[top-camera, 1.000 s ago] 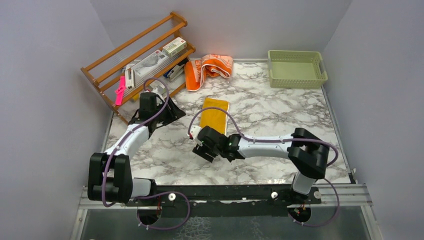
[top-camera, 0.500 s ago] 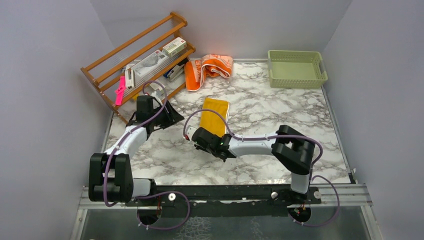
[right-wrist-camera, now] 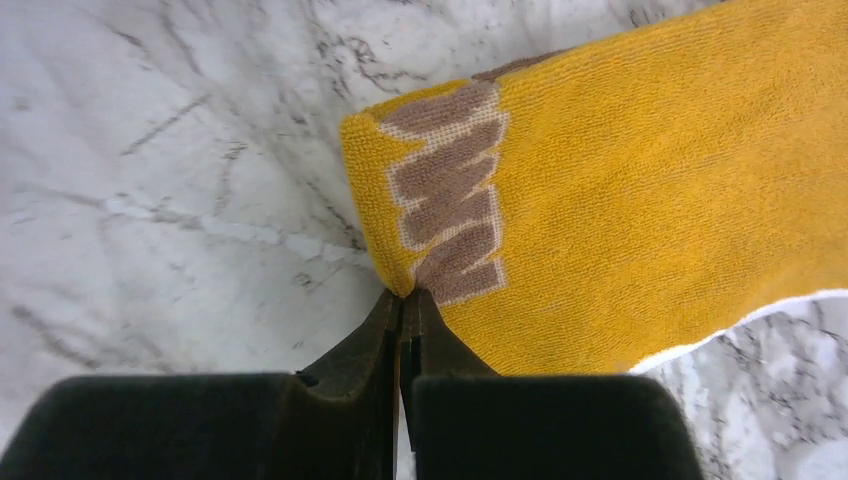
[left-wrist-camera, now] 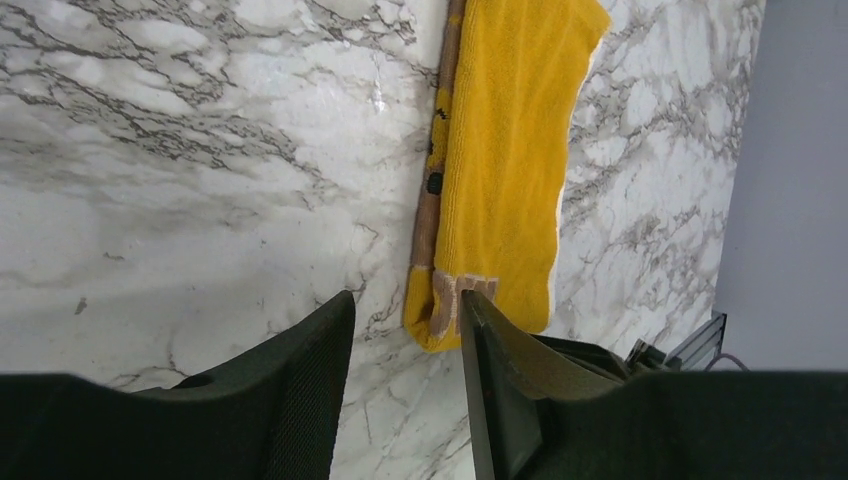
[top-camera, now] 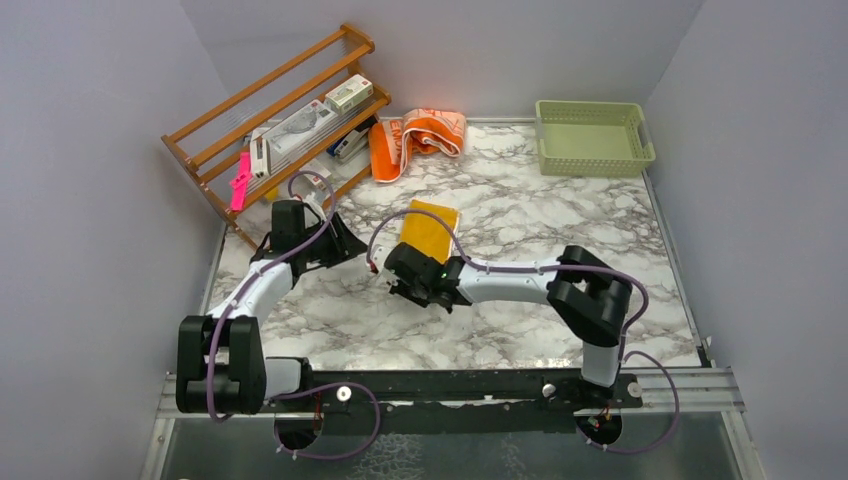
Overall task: Roll the towels
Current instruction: Fold the towel at the center of the board.
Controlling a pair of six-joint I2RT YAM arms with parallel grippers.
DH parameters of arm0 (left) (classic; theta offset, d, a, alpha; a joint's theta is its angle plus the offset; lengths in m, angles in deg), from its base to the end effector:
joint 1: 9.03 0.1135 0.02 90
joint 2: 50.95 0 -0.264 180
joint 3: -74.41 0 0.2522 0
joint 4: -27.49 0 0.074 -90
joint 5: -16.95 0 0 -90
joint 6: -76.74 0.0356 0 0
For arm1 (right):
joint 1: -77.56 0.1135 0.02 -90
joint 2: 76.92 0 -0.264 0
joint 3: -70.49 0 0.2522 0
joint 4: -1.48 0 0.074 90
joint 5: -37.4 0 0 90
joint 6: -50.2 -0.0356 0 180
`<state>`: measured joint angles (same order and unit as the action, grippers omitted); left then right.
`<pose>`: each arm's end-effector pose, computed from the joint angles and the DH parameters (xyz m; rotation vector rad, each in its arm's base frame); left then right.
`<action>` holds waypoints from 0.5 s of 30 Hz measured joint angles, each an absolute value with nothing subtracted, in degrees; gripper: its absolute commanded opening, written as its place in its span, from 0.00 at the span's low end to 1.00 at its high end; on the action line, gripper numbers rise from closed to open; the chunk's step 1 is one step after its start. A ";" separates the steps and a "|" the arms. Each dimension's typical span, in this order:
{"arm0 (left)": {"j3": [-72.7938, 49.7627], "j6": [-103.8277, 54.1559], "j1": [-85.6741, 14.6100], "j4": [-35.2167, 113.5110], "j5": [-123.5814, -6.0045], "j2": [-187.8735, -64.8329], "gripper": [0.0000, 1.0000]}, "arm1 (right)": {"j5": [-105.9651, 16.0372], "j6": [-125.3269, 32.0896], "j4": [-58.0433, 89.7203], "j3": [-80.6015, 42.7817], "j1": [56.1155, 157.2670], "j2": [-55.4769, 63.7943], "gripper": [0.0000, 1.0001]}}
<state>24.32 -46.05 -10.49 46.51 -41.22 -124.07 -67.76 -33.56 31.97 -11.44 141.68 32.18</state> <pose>0.2523 -0.0252 0.1976 -0.3451 2.3261 -0.9412 0.1780 0.3457 0.1563 -1.3744 2.1187 0.0602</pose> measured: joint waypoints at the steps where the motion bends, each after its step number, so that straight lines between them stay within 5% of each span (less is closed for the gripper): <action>1: 24.82 -46.07 -10.49 46.53 -40.91 -123.54 0.44 | -64.81 -34.33 32.74 -11.59 140.98 31.35 0.01; 15: 29.63 -46.80 -10.49 46.51 -32.65 -113.77 0.44 | -27.00 -40.27 43.06 -20.75 124.90 34.65 0.01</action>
